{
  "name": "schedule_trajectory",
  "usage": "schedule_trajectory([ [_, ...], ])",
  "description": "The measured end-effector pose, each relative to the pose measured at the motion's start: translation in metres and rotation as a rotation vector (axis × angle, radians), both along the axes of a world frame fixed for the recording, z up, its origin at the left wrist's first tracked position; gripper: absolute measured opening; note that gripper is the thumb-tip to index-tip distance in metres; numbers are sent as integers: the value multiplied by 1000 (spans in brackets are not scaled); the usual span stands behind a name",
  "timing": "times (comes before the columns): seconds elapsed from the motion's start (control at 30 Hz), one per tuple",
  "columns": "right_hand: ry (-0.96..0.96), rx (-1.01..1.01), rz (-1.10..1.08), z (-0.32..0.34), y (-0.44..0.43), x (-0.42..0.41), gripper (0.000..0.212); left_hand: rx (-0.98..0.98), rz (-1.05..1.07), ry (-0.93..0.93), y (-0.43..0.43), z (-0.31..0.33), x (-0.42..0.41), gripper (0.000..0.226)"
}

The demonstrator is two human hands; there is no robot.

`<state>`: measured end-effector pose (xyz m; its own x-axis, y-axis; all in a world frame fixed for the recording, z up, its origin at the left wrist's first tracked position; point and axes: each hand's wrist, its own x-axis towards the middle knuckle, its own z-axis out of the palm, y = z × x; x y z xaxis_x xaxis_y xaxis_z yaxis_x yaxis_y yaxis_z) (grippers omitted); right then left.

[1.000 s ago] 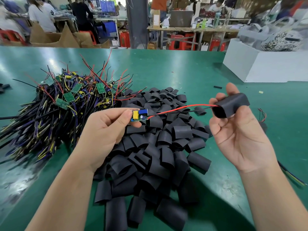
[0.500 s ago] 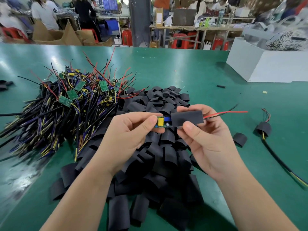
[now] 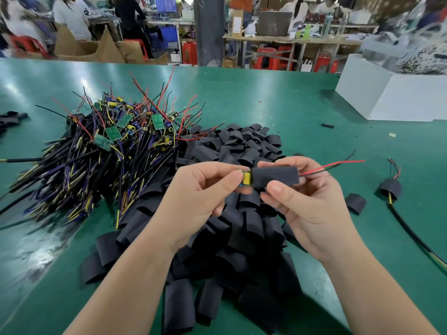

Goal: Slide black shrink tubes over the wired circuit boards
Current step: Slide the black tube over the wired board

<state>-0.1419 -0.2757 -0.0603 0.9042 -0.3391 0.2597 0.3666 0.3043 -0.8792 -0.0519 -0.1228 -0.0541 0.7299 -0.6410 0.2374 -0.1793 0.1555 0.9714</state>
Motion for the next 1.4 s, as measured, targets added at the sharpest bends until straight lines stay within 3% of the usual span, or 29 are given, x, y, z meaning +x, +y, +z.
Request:
schedule_trajectory([
  [0.13, 69, 21, -66, 0, 9, 2, 25, 29, -2, 0, -1, -1, -1, 17],
  [0.3, 116, 143, -118, -5, 14, 5, 24, 21, 125, 105, -7, -4, 0, 31],
  [0.47, 140, 101, -134, -6, 23, 6, 32, 29, 123, 40, -7, -9, 4, 12],
  [0.6, 187, 303, -83, 0, 22, 8, 45, -8, 26, 14, -2, -8, 7, 6],
  [0.7, 224, 442, -169, 14, -4, 7, 27, 3, 11, 35, 3, -8, 13, 18],
  [0.8, 245, 444, -349, 32, -61, -4, 14, 29, 263, 10, 9, -11, 27, 15],
  [0.87, 316, 322, -522, 36, -101, -17, 13, 141, 530, -142, 15, -12, 40, 22],
  [0.97, 548, -171, -865, 25, -151, -36, 15, 418, 884, -493, 28, -17, 53, 24],
  [1.07, 884, -593, -998, 7, -167, -45, 35, 601, 1123, -558, 35, -25, 62, 43],
  [1.23, 1096, -843, -898, -14, -156, -36, 34, 964, 1112, -477, 42, -35, 78, 66],
  [1.4, 1048, -915, -924, -14, -134, -27, 40, 1087, 1129, -578, 48, -35, 90, 34],
])
